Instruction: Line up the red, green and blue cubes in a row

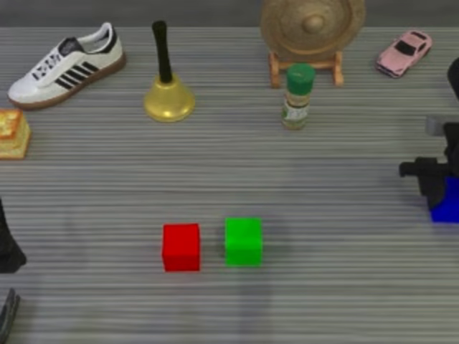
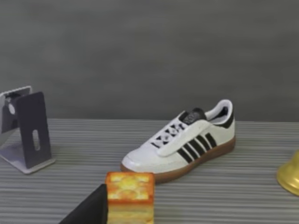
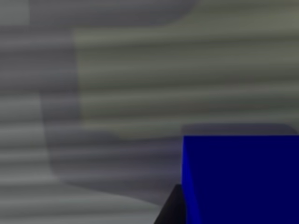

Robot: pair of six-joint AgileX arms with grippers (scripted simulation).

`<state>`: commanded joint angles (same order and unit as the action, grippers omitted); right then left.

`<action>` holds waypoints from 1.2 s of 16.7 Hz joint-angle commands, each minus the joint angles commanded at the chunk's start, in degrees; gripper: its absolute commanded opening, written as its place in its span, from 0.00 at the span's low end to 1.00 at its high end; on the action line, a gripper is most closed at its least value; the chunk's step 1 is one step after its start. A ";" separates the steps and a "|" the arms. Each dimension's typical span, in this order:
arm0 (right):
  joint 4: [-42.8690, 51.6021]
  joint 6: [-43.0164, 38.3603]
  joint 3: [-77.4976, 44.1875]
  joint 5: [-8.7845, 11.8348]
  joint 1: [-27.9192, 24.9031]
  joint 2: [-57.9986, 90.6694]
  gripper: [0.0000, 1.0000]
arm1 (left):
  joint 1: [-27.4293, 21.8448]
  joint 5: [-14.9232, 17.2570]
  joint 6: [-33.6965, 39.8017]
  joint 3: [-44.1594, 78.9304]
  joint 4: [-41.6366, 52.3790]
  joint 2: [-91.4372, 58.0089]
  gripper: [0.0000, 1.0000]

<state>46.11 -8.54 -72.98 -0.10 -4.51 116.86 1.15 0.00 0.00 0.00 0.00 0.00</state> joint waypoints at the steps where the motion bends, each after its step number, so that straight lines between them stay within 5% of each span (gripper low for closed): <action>1: 0.00 0.00 0.00 0.00 0.00 0.00 0.00 | 0.00 0.00 0.00 0.00 0.00 0.00 1.00; 10: 0.36 0.00 -0.29 -0.06 0.08 -0.49 0.00 | 0.00 0.00 0.00 0.00 0.00 0.00 1.00; 20: 14.73 0.14 -8.91 -0.02 -0.36 -6.22 0.00 | 0.00 0.00 0.00 0.00 0.00 0.00 1.00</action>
<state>60.85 -8.40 -81.89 -0.12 -4.87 110.64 1.15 0.00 0.00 0.00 0.00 0.00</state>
